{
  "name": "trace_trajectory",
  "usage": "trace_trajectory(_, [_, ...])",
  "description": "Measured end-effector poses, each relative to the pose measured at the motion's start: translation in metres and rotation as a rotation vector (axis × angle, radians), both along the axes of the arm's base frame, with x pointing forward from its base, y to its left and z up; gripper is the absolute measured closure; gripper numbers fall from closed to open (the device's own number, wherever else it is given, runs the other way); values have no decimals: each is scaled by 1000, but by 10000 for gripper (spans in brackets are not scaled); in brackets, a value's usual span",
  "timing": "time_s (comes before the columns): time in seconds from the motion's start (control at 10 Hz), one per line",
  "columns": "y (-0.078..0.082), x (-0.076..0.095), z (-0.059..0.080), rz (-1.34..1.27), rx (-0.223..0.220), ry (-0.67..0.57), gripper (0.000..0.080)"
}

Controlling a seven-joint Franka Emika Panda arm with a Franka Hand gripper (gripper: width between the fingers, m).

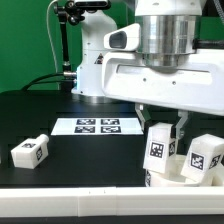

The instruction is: Assemble stool

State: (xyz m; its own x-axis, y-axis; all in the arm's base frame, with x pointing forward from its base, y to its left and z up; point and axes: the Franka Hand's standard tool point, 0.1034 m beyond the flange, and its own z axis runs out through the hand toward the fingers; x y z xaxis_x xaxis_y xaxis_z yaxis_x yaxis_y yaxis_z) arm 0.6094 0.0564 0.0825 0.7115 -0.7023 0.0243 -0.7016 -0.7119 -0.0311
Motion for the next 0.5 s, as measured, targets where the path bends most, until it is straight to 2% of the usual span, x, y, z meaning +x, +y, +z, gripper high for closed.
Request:
trace_trajectory(0.2, [0,0,0,-165,19,-2,462])
trace_trajectory(0.3, [-2,1,-1,-298,54,-19,462])
trace_trajectory(0.5, [-1,3,0,-507,89,-26,462])
